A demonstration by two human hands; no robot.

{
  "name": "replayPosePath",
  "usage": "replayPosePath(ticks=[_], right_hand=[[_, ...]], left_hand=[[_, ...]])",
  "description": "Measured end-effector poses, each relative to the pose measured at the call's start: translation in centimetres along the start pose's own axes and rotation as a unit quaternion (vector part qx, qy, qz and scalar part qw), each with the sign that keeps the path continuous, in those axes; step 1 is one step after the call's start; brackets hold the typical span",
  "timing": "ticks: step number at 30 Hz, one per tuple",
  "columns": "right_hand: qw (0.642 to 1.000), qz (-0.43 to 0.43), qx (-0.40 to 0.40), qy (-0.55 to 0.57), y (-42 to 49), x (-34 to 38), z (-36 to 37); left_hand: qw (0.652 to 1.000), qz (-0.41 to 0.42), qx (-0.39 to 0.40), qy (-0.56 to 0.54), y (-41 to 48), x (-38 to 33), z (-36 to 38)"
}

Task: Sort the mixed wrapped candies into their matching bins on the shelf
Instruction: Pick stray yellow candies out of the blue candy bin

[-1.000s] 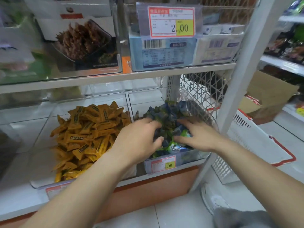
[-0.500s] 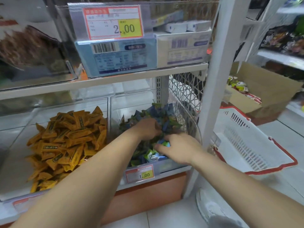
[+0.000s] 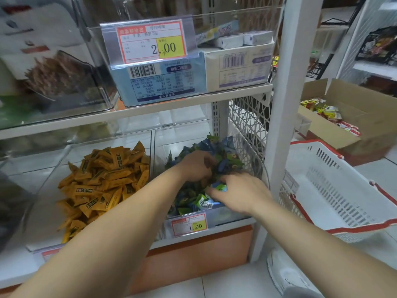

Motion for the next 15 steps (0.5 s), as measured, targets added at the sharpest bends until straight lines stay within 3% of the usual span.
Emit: replayPosePath(ticks=[4,9,12,15], right_hand=[[1.0,-0.004,-0.025,0.004,-0.2,0.1,-0.3],[0.982,-0.049,-0.173,0.064,-0.6,1.0,-3.6],[0.947,-0.082,-0.193,0.244,-0.7,1.9,-4.7],[0.92,-0.062,-0.228,0.313,-1.2,1.3,-5.7]], left_hand=[[0.997,0.011,-0.067,-0.033,-1.5,-0.1,-1.9],[0.965,0.004,-0.104,-0.241,-4.1,0.4,-3.2],[0.916,-0.005,-0.07,-0.395,-5.3,0.1,-2.1],[0.847,0.009,-0.008,-0.531,-5.6,-0.6,-1.4]])
Point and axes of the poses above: each hand's wrist, its own y-axis towards the middle knuckle, its own z-axis out of the palm, x = y × z, the point moved 7 cm from there along y, towards the middle knuckle, and after that the axes turned 9 degrees about -z, right-handed, at the moved point
